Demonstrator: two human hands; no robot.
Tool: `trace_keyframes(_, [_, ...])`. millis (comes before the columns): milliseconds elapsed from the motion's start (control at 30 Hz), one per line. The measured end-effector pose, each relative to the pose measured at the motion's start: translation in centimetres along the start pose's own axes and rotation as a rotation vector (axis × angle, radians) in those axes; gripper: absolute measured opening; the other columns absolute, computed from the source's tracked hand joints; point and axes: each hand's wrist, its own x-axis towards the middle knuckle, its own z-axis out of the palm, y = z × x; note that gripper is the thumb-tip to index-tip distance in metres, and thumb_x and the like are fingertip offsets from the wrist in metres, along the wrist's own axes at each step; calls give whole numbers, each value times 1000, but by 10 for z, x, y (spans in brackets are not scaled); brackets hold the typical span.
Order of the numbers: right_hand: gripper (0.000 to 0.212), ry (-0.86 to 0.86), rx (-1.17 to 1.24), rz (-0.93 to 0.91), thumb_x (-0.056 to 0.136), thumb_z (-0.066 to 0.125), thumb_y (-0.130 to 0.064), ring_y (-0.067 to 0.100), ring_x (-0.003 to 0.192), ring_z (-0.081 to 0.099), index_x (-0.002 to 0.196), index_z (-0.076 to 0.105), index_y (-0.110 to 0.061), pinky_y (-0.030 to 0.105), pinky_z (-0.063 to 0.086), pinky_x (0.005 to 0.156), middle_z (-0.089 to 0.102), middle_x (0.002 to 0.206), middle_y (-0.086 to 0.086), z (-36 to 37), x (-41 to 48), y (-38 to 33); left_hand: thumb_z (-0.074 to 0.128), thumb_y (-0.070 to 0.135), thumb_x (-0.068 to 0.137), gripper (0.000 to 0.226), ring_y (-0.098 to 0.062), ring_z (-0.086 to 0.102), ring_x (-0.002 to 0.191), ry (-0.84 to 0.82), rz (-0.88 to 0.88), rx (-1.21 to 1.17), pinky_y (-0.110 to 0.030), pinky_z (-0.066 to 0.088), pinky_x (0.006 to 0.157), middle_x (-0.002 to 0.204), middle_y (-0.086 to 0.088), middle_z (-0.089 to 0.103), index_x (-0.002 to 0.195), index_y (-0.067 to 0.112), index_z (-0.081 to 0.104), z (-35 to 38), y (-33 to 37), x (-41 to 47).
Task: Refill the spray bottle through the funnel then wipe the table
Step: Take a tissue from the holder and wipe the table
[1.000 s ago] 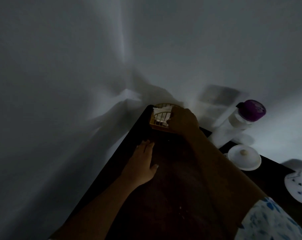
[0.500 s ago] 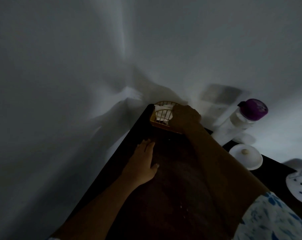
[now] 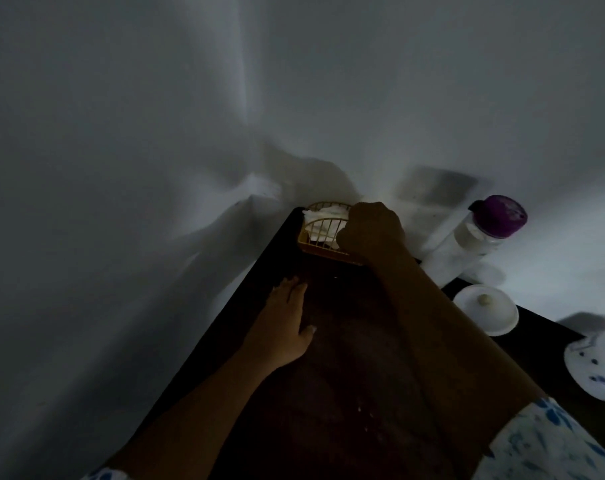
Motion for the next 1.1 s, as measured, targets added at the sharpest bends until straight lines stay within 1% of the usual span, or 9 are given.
trace_keyframes(200, [26,47,-106,-83,84,54,-3,29,97,60,108,62,-7,32,46,74,60,109,14,-10,-1,13,56,35,88,76,-18,2,144,-5,1,-10,-27,7,114,156,-4,8,146,16,11,-2,2,0])
trace_keyframes(267, [32,41,-142,-94,86,55,-4,32,102,57,117,59,-10,36,48,81,52,117,16,-11,-3,16,56,35,88,76,-18,2,144,-7,-2,-14,-28,7,114,156,-4,8,146,16,11,-2,3,-1])
trace_keyframes(367, [35,51,-98,-55,92,50,-14,35,104,54,127,49,-12,36,47,80,40,129,17,-10,-6,21,57,35,87,76,-18,2,144,-5,-7,-13,-29,8,115,155,-4,9,146,16,12,-2,3,-1])
trace_keyframes(533, [33,118,-242,-154,92,46,-8,34,97,59,125,48,-7,37,48,74,55,111,18,-4,-9,24,56,35,88,76,-18,1,144,-12,-1,-12,-27,4,113,156,-4,8,146,16,11,-2,1,-3])
trace_keyframes(800, [17,359,64,-119,92,48,-11,31,98,49,104,55,-3,39,45,72,55,104,18,-9,-2,22,57,35,88,78,-17,0,144,-20,-16,-15,-28,7,114,156,-2,7,147,18,9,-1,1,-2])
trace_keyframes(867, [16,340,207,-82,91,47,-7,31,96,53,106,53,-3,39,45,74,58,103,18,-14,0,21,57,35,88,78,-17,-1,144,-34,-18,-14,-28,5,113,156,-2,6,147,18,8,-2,1,-2])
trace_keyframes(967, [26,283,418,-50,89,47,-1,30,77,60,115,47,-9,43,52,67,63,90,15,-21,-3,18,57,35,87,79,-18,-1,144,-50,-27,-28,-30,7,114,156,-3,6,147,19,8,-3,1,-3])
trace_keyframes(1033, [29,259,398,-84,91,46,-5,27,70,60,118,50,-15,41,53,62,64,88,14,-21,-5,18,58,35,87,79,-19,0,144,-55,-26,-25,-32,8,115,156,-2,7,147,18,9,-3,1,-3])
trace_keyframes(1100, [25,283,324,-130,93,45,-8,28,80,61,113,58,-13,36,50,68,65,97,15,-19,-5,18,58,34,87,79,-18,0,144,-63,-26,-23,-31,7,115,156,-2,7,147,18,9,-4,2,-4])
